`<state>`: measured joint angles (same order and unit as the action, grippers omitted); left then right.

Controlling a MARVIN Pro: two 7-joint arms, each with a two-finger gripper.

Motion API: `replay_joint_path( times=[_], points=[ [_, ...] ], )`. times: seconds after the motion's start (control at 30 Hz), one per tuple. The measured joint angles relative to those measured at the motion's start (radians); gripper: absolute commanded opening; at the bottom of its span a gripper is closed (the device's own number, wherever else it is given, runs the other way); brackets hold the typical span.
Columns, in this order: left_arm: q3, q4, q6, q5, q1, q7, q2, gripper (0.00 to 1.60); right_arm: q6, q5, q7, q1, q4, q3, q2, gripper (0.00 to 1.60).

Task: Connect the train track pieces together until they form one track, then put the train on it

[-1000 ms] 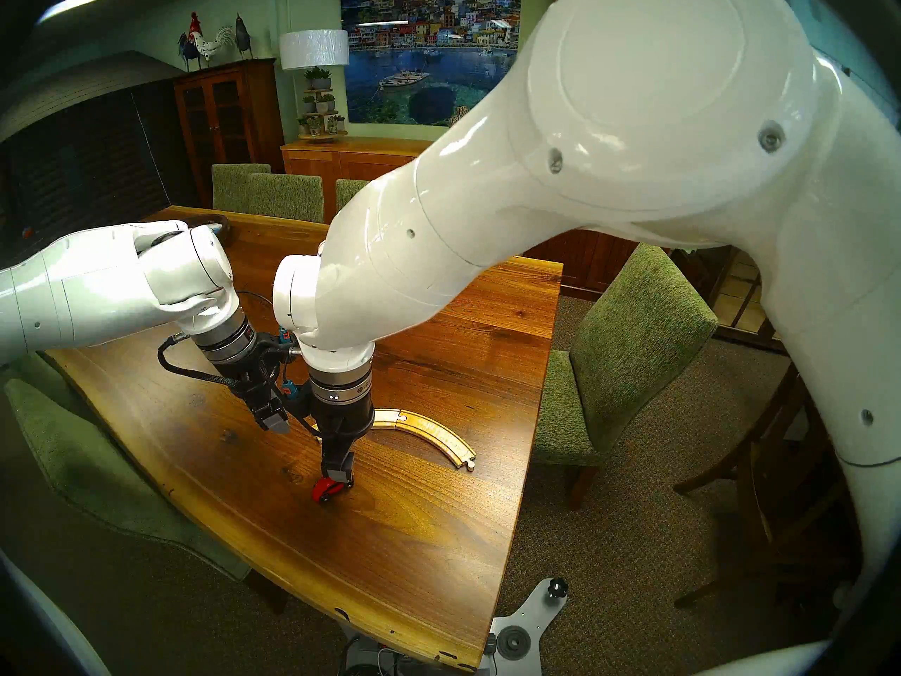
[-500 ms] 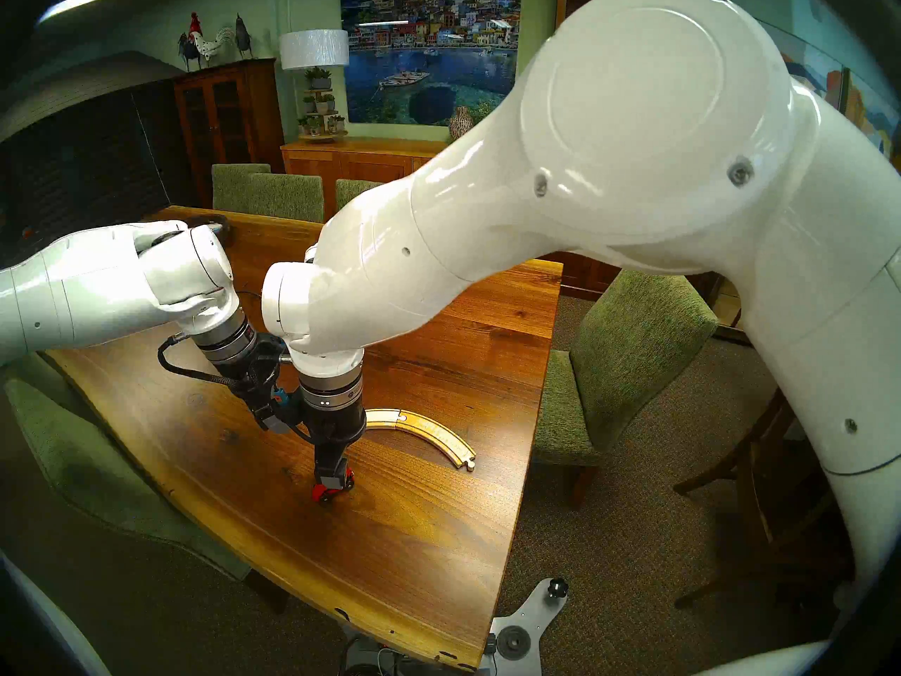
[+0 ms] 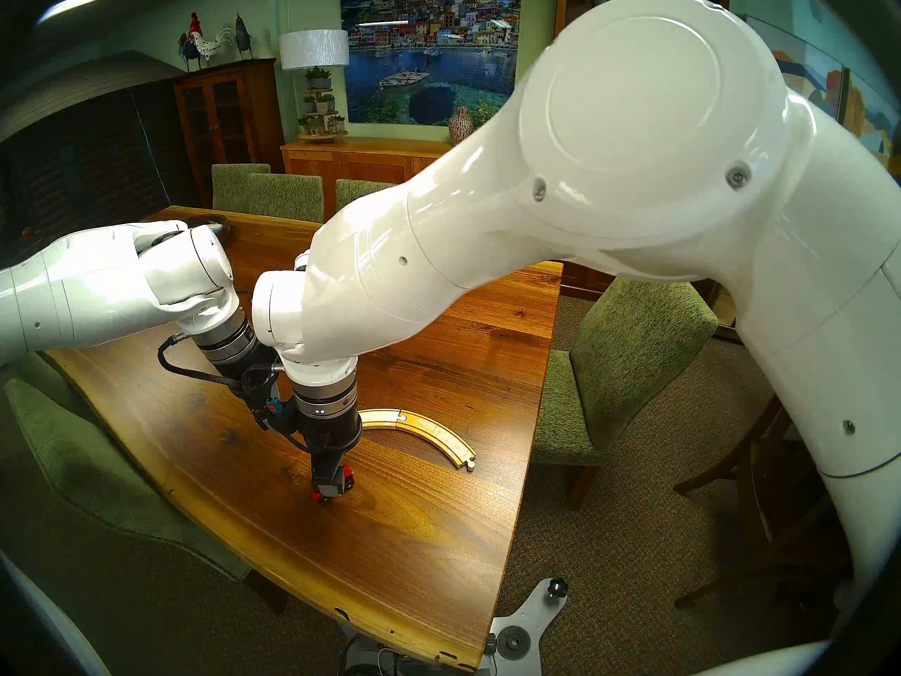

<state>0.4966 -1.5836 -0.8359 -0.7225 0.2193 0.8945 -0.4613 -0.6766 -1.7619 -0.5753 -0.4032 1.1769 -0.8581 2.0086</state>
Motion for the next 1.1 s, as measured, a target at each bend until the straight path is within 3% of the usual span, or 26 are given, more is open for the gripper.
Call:
replay_joint_path(
  times=[0.8, 0.83, 0.97, 1.1],
  points=[
    [0.000, 0.000, 0.000, 0.000, 0.000, 0.000, 0.000, 1.60, -0.023, 0.028, 0.060, 0.071, 0.005, 0.026, 0.000, 1.60],
    [0.000, 0.000, 0.000, 0.000, 0.000, 0.000, 0.000, 1.60, -0.025, 0.029, 0.063, 0.075, 0.005, 0.027, 0.000, 1.51],
    [0.000, 0.000, 0.000, 0.000, 0.000, 0.000, 0.000, 1.60, -0.028, 0.034, 0.070, 0.083, 0.003, 0.028, 0.000, 1.43],
    [0.000, 0.000, 0.000, 0.000, 0.000, 0.000, 0.000, 1.60, -0.030, 0.040, 0.075, 0.092, -0.001, 0.028, 0.000, 1.19]
  ],
)
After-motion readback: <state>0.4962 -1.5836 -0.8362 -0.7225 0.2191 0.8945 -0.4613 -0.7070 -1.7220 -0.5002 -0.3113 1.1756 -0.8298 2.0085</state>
